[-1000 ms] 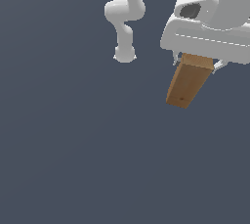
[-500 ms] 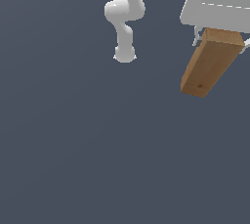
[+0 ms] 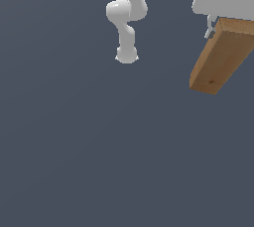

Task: Pick up the object and move it to a goal position.

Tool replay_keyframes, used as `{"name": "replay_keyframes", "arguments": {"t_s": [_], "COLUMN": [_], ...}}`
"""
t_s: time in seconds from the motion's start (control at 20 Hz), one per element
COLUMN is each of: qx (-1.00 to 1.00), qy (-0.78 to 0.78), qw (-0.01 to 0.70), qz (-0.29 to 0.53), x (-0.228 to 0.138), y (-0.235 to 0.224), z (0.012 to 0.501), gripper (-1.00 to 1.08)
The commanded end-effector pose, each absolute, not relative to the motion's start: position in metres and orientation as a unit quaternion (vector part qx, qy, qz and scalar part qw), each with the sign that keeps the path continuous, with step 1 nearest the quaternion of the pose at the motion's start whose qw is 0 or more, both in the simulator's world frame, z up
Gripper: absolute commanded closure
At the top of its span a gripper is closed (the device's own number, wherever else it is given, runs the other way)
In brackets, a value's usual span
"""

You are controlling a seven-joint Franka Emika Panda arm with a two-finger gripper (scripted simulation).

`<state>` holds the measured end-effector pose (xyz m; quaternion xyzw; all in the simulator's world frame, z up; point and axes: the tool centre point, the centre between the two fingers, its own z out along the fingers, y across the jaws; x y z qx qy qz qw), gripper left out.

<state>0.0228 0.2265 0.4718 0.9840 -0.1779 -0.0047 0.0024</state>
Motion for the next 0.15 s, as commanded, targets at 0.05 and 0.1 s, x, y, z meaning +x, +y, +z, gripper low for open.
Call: {"name": "replay_keyframes", "arguments": {"t_s": [0.05,0.1], "qx": [0.984,0.984], "qy": [-0.178,-0.178], "qw": [0.0,0.0], "qz": [0.0,0.0], "x": [0.0228,0.0228], "y": [0.2275,0.2276], "z": [0.4799,0.48], "gripper": [1.08,1.08]}}
